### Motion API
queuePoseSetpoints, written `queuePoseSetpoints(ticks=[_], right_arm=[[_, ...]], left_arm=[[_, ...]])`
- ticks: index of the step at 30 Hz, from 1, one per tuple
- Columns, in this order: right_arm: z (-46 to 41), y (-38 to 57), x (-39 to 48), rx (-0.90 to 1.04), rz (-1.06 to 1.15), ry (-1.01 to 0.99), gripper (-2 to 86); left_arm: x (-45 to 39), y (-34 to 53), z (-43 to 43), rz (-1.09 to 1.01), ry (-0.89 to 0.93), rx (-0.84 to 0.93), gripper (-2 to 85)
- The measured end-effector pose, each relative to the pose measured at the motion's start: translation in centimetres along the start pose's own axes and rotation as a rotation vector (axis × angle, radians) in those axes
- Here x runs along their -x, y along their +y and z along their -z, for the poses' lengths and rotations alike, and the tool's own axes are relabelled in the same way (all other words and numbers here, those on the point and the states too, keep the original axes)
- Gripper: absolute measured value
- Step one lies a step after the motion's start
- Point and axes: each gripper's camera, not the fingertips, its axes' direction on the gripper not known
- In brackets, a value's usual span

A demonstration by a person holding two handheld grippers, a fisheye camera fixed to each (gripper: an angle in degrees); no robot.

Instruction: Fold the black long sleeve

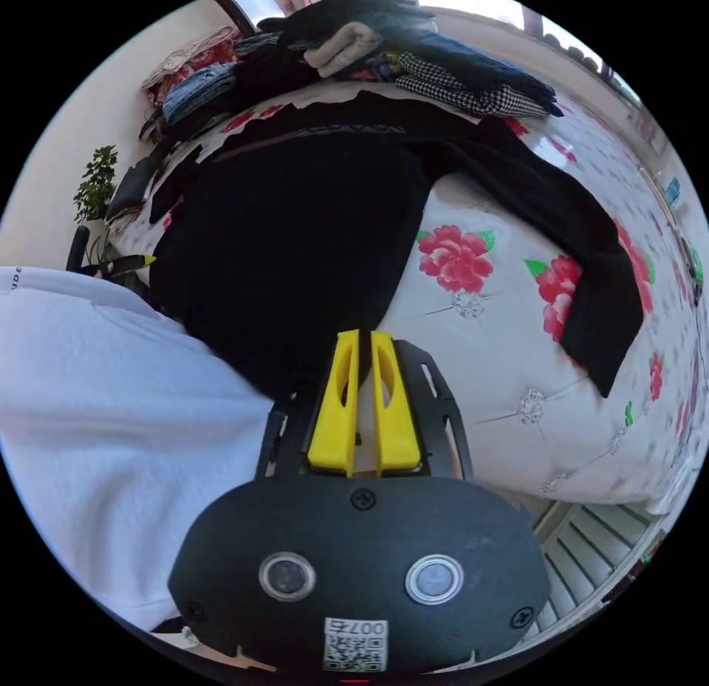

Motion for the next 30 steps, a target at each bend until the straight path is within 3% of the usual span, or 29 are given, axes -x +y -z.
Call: queuePoseSetpoints(ticks=[4,11,17,21,25,28,30], right_arm=[[3.0,1.6,-0.4,-0.139,-0.124,0.045,-0.1],[6.3,0.8,2.5,-0.283,-0.117,-0.024,-0.3],[6.8,0.4,6.0,-0.32,-0.091,-0.022,-0.3],[7.2,1.0,6.7,-0.327,-0.118,-0.002,-0.3],[8.2,1.7,6.5,-0.337,-0.186,0.031,-0.3],[9.3,2.2,6.3,-0.388,-0.239,0.016,-0.3],[9.6,2.1,6.3,-0.421,-0.259,0.004,-0.2]], left_arm=[[6.7,0.1,4.4,0.222,0.127,-0.186,5.3],[19.9,-2.5,7.8,0.623,0.34,-0.398,10.6],[23.4,-6.5,7.6,0.699,0.428,-0.427,9.9],[23.3,-8.7,7.4,0.758,0.526,-0.46,1.8],[18.6,-10.1,13.8,0.553,0.486,-0.732,0.5],[9.1,-12.5,18.3,0.105,0.383,-0.781,1.2],[-1.8,-13.6,17.4,-0.394,0.357,-0.662,3.4]])
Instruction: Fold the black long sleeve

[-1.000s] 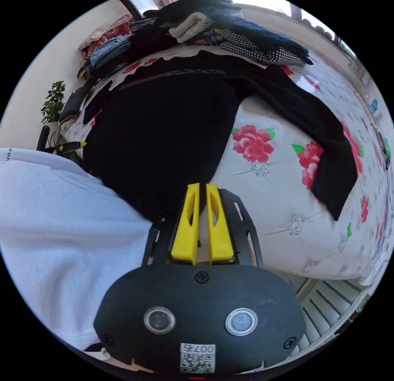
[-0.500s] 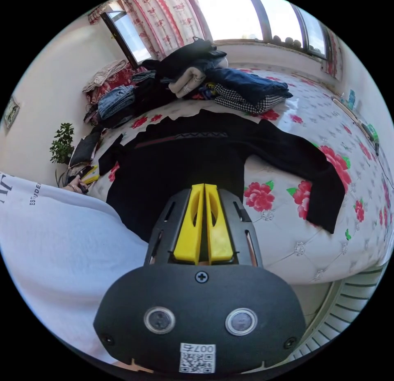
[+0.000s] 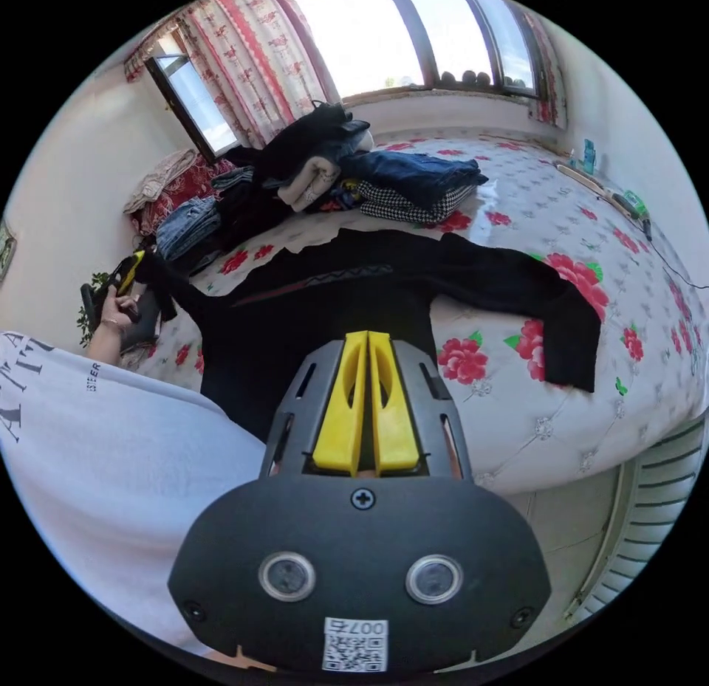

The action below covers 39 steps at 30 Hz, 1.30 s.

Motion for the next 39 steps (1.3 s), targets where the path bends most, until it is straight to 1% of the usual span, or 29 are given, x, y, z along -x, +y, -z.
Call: queuePoseSetpoints(ticks=[1,3,4,5,6,9,12,14,18,21,25,29,31,32,33,34,35,37,38,39], right_arm=[[-0.1,-0.3,0.0,-0.015,-0.011,-0.007,-0.1],[-0.7,-0.9,0.2,-0.016,-0.033,-0.023,0.0],[-1.1,-1.4,0.3,-0.015,-0.052,-0.041,0.2],[-1.5,-1.8,0.5,-0.022,-0.061,-0.065,0.4],[-1.6,-2.0,0.7,-0.027,-0.061,-0.076,0.6],[-2.2,-3.1,1.5,-0.04,-0.045,-0.096,1.8],[-3.6,-4.6,1.9,-0.009,-0.02,-0.123,3.3],[-5.4,-6.3,2.5,0.023,0.016,-0.145,4.2],[-9.0,-9.7,3.6,0.065,0.051,-0.151,5.8],[-12.3,-13.5,4.7,0.087,0.063,-0.168,7.5],[-17.5,-19.7,6.3,0.092,-0.01,-0.155,9.0],[-24.6,-21.7,6.9,0.238,-0.095,-0.127,9.1],[-26.8,-21.1,7.0,0.296,-0.114,-0.111,8.1],[-26.5,-20.8,7.5,0.228,-0.063,-0.047,6.3],[-26.6,-20.8,7.7,0.239,-0.036,-0.005,5.4],[-26.7,-20.8,7.9,0.254,0.036,0.05,3.5],[-26.2,-21.1,7.7,0.276,0.095,0.057,2.1],[-24.1,-21.5,6.2,0.241,0.088,0.024,0.9],[-21.4,-21.3,4.5,0.153,0.065,-0.04,0.4],[-20.0,-21.0,3.5,0.11,0.049,-0.068,0.3]], left_arm=[[-2.3,0.1,-1.9,-0.094,0.048,0.071,4.6],[-10.3,3.5,-9.8,-0.373,0.198,0.389,9.5],[-11.8,5.0,-11.6,-0.411,0.213,0.471,10.7],[-14.4,8.3,-14.6,-0.465,0.23,0.592,11.0],[-16.4,11.7,-16.5,-0.514,0.215,0.665,10.7],[-18.5,18.3,-18.6,-0.489,0.193,0.772,9.5],[-18.3,22.4,-18.7,-0.446,0.134,0.827,8.9],[-17.4,23.5,-18.5,-0.425,0.081,0.838,8.4],[-15.0,23.5,-18.8,-0.393,-0.087,0.803,7.6],[-14.0,22.7,-20.1,-0.358,-0.133,0.777,8.0],[-13.2,23.5,-22.8,-0.313,-0.148,0.802,8.5],[-12.7,27.1,-26.1,-0.269,-0.211,0.912,7.7],[-13.1,28.2,-26.6,-0.295,-0.262,0.885,6.5],[-13.3,28.6,-27.0,-0.314,-0.292,0.888,5.5],[-13.3,28.9,-27.3,-0.331,-0.316,0.889,4.8],[-13.3,29.0,-27.5,-0.337,-0.322,0.892,4.5],[-13.2,29.2,-27.9,-0.342,-0.323,0.898,4.2],[-12.9,29.3,-28.6,-0.338,-0.321,0.909,4.0],[-12.6,29.4,-28.9,-0.337,-0.319,0.915,4.0],[-12.4,29.5,-29.2,-0.338,-0.316,0.917,4.0]])
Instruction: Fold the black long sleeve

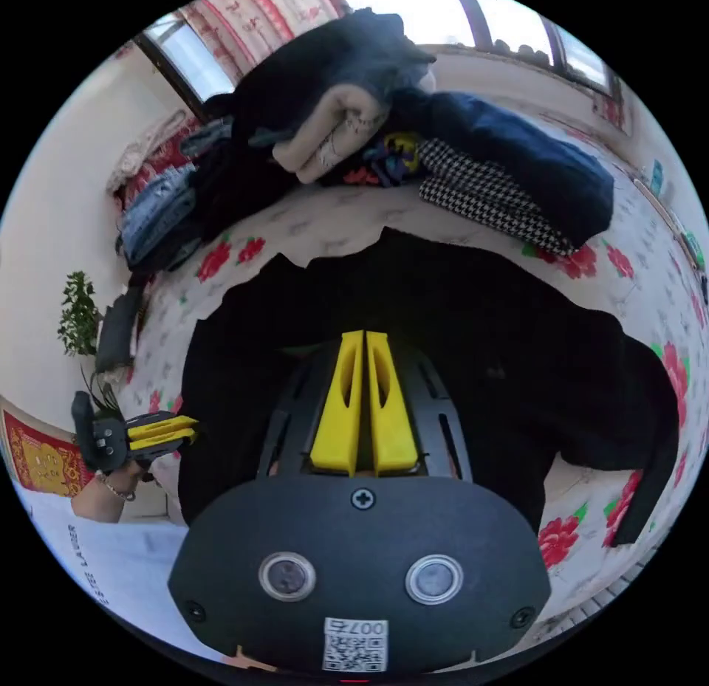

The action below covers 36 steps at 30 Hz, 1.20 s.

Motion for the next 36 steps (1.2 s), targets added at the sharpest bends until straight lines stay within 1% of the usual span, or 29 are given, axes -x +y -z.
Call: queuePoseSetpoints(ticks=[2,4,7,9,10,11,12,15,16,19,20,21,23,26,27,28,29,30,31,33,34,36], right_arm=[[5.8,2.7,-3.7,-0.11,-0.077,-0.03,0.0],[9.8,5.8,-6.4,-0.158,-0.12,-0.049,-0.1],[12.7,11.5,-9.4,-0.102,-0.202,-0.058,0.0],[12.3,14.7,-10.5,-0.069,-0.26,-0.094,0.2],[11.8,16.5,-11.5,-0.053,-0.339,-0.116,0.5],[11.8,17.8,-12.4,-0.062,-0.433,-0.082,1.0],[12.0,18.2,-12.8,-0.073,-0.465,-0.065,1.3],[14.3,18.6,-14.3,-0.156,-0.491,0.021,4.1],[15.3,18.2,-15.3,-0.167,-0.5,0.102,5.3],[18.0,17.3,-18.3,-0.221,-0.554,0.294,7.7],[18.6,17.0,-19.6,-0.233,-0.579,0.352,8.2],[18.8,16.7,-20.1,-0.234,-0.583,0.376,8.4],[18.8,15.4,-21.9,-0.202,-0.546,0.44,8.7],[16.8,13.2,-23.1,-0.104,-0.429,0.436,8.4],[16.2,12.8,-23.4,-0.072,-0.409,0.43,8.2],[14.7,12.2,-24.1,0.018,-0.374,0.412,7.7],[13.9,11.9,-23.9,0.057,-0.308,0.436,6.4],[14.0,11.9,-23.6,0.044,-0.263,0.469,5.8],[13.7,11.4,-23.7,0.089,-0.231,0.519,3.9],[14.6,10.0,-24.3,0.165,-0.211,0.49,2.1],[16.0,9.1,-24.9,0.165,-0.217,0.493,1.3],[20.1,8.0,-25.3,0.037,-0.205,0.496,0.6]], left_arm=[[0.2,-0.1,-0.5,0.004,0.004,-0.003,4.2],[0.4,0.0,-0.9,0.013,0.009,-0.012,4.6],[0.8,0.0,-1.7,0.003,0.089,-0.038,5.0],[0.9,-0.1,-2.3,-0.001,0.086,-0.041,5.1],[0.9,-0.1,-2.4,-0.007,0.08,-0.039,5.1],[1.0,-0.2,-2.6,-0.018,0.074,-0.032,5.3],[1.2,-0.3,-2.7,-0.023,0.079,-0.02,5.7],[2.3,-0.1,-2.7,0.003,0.107,-0.001,6.4],[2.7,0.1,-2.6,0.016,0.11,-0.001,6.4],[5.0,1.5,-2.5,0.144,0.142,-0.023,5.7],[6.1,2.3,-2.5,0.22,0.168,-0.041,5.3],[7.3,3.2,-2.5,0.302,0.202,-0.063,5.0],[8.7,4.6,-2.6,0.403,0.249,-0.095,4.8],[9.4,5.6,-2.7,0.459,0.254,-0.099,4.5],[9.2,5.6,-2.7,0.451,0.24,-0.09,4.4],[9.1,5.5,-2.7,0.444,0.231,-0.085,4.3],[8.8,5.2,-2.8,0.429,0.213,-0.078,4.3],[8.5,4.8,-2.8,0.414,0.202,-0.076,4.3],[8.4,4.6,-2.8,0.406,0.2,-0.076,4.3],[7.8,3.6,-3.0,0.38,0.218,-0.091,4.3],[7.6,3.2,-3.1,0.369,0.226,-0.097,4.4],[5.9,0.4,-3.1,0.254,0.284,-0.12,5.2]])
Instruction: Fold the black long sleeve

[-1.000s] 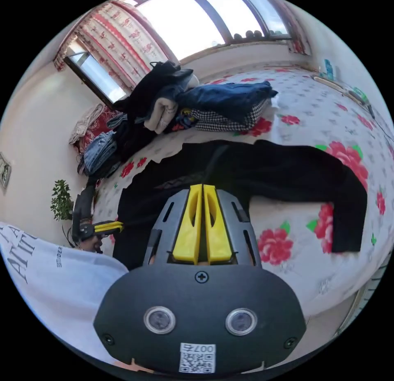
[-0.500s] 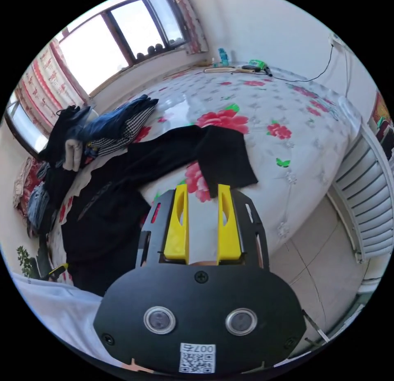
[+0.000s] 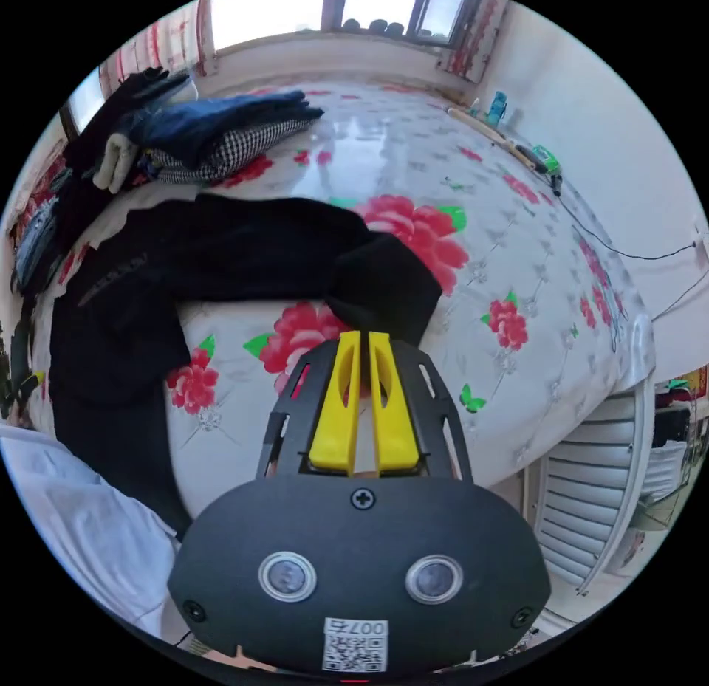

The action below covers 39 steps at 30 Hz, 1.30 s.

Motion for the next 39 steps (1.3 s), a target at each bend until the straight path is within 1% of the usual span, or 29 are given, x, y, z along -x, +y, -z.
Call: queuePoseSetpoints(ticks=[1,2,3,4,5,6,7,9,10,12,13,14,15,17,20,22,24,26,28,34,39], right_arm=[[2.9,-0.7,-2.1,-0.093,-0.041,-0.028,0.3],[5.7,-1.2,-4.5,-0.189,-0.093,-0.084,0.2],[7.1,-1.4,-5.8,-0.236,-0.122,-0.125,0.1],[9.5,-1.6,-8.4,-0.316,-0.184,-0.21,0.0],[11.5,-1.7,-10.8,-0.368,-0.238,-0.272,0.0],[12.3,-1.8,-11.8,-0.387,-0.254,-0.293,0.0],[13.8,-1.8,-13.3,-0.422,-0.265,-0.321,-0.1],[15.5,-1.9,-14.8,-0.462,-0.261,-0.36,0.0],[16.2,-1.9,-15.6,-0.479,-0.267,-0.399,0.0],[16.8,-1.9,-16.7,-0.494,-0.279,-0.457,0.0],[17.1,-1.9,-17.1,-0.497,-0.285,-0.476,0.0],[17.3,-1.8,-17.4,-0.494,-0.281,-0.479,0.0],[17.5,-1.8,-17.6,-0.493,-0.276,-0.482,0.0],[18.0,-1.6,-18.2,-0.498,-0.257,-0.507,0.0],[18.7,-1.3,-19.0,-0.529,-0.251,-0.546,0.0],[18.8,-1.5,-19.2,-0.538,-0.248,-0.571,-0.1],[18.6,-1.8,-19.2,-0.526,-0.249,-0.585,-0.1],[18.6,-2.4,-18.5,-0.509,-0.237,-0.621,-0.1],[19.1,-2.8,-17.7,-0.512,-0.213,-0.669,-0.1],[23.7,-4.5,-13.7,-0.578,-0.087,-0.861,0.0],[28.9,-6.1,-6.5,-0.623,0.109,-1.01,-0.1]], left_arm=[[-0.9,-0.8,-0.3,-0.043,0.013,0.005,5.4],[-3.1,-2.5,-1.0,-0.139,0.039,0.013,5.8],[-5.6,-4.4,-1.8,-0.247,0.071,0.017,6.2],[-7.0,-5.3,-2.3,-0.301,0.088,0.019,6.5],[-10.0,-7.0,-3.4,-0.407,0.122,0.024,7.0],[-13.0,-8.6,-4.9,-0.503,0.161,0.037,7.6],[-14.5,-9.3,-5.7,-0.543,0.183,0.048,7.9],[-19.6,-11.2,-10.1,-0.672,0.251,0.116,9.2],[-20.6,-11.5,-11.4,-0.689,0.239,0.143,9.5],[-22.8,-12.5,-17.7,-0.699,0.14,0.314,9.5],[-22.9,-12.7,-19.1,-0.687,0.122,0.359,9.3],[-22.9,-12.9,-20.1,-0.658,0.089,0.355,7.4],[-23.1,-13.2,-20.0,-0.676,0.1,0.335,4.1],[-23.5,-13.4,-19.9,-0.695,0.114,0.373,1.5],[-24.6,-13.6,-16.4,-0.756,0.243,0.233,0.8],[-25.2,-13.6,-14.9,-0.792,0.252,0.178,1.5],[-25.4,-13.1,-14.5,-0.841,0.263,0.158,5.9],[-24.5,-13.0,-15.2,-0.797,0.236,0.225,9.0],[-22.9,-12.6,-14.7,-0.745,0.232,0.231,9.8],[-14.9,-9.2,-9.1,-0.557,0.118,0.123,8.8],[-7.0,-5.6,-3.6,-0.316,0.138,0.045,8.7]])
